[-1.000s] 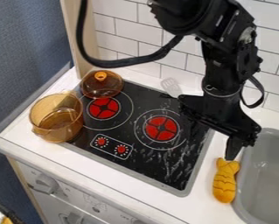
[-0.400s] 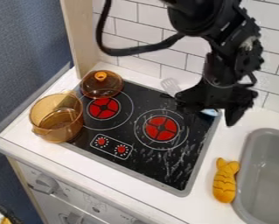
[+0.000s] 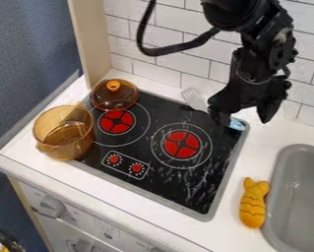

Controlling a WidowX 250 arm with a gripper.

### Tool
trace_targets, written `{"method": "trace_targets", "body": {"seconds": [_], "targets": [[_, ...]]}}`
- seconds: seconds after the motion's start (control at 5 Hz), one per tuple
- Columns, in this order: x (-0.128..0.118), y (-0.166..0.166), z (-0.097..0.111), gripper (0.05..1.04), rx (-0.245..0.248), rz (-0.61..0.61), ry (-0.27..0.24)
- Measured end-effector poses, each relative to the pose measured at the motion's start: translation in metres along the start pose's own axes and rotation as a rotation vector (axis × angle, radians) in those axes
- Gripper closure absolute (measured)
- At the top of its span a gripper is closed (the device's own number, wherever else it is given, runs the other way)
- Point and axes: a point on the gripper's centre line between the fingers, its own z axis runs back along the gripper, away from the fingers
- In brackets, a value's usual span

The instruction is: Put the spatula to the bottom right corner of the stove

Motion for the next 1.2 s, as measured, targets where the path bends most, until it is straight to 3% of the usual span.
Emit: {"method": "trace_targets", "body": {"seconds": [0.2, 0.6, 0.8, 1.0, 1.2], "targets": [[0.010, 0.001, -0.008, 0.084, 0.052, 0.054, -0.030], [0.015, 0.010, -0.034, 0.084, 0.174, 0.111, 0.017], [0.013, 0.012, -0.051, 0.084, 0.193, 0.115, 0.050], [0.017, 0.007, -0.055, 0.121, 0.184, 0.109, 0.056], [0.020, 0.003, -0.058, 0.392, 0.177, 0.115, 0.049]]}}
